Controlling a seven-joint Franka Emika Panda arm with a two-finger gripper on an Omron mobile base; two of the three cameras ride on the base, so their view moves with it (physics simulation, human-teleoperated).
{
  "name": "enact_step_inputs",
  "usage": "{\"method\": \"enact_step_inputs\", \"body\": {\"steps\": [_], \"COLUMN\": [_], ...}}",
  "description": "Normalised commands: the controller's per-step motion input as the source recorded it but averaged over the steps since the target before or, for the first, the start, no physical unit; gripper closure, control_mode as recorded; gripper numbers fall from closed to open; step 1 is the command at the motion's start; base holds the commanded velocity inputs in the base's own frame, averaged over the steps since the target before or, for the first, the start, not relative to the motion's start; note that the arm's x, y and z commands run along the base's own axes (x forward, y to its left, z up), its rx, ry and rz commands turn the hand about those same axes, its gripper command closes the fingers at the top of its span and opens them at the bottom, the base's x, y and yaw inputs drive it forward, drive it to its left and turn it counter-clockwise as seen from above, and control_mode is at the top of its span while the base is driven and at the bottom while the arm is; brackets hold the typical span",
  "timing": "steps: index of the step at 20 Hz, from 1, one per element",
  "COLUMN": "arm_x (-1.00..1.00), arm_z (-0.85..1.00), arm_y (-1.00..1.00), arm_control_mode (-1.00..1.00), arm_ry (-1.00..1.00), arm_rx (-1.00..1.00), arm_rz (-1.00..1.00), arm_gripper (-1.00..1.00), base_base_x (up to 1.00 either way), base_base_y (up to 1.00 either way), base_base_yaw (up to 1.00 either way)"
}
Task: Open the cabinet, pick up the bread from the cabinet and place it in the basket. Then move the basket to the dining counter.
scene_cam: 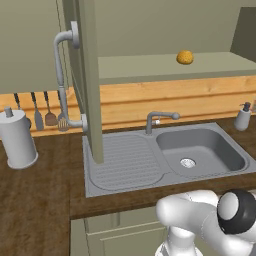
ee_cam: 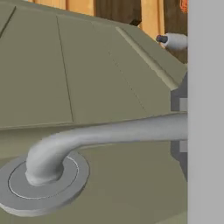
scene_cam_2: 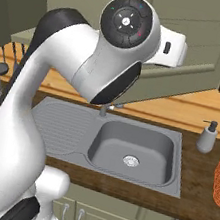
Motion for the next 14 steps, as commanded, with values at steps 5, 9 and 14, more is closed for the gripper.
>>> {"method": "enact_step_inputs", "body": {"steps": [5,9,14], "arm_x": [-0.54,-1.0,-0.33], "arm_z": [0.0,0.0,-0.11], "arm_y": [0.06,0.58,1.0], "arm_control_mode": [-1.0,-1.0,-1.0], "arm_ry": [0.03,0.0,0.12], "arm_rx": [0.0,-0.04,-0.25], "arm_rz": [-0.09,-0.23,-0.19], "arm_gripper": [-1.0,-1.0,-1.0], "base_base_x": [0.0,0.0,0.0], "base_base_y": [0.0,0.0,0.0], "base_base_yaw": [0.0,0.0,0.0]}}
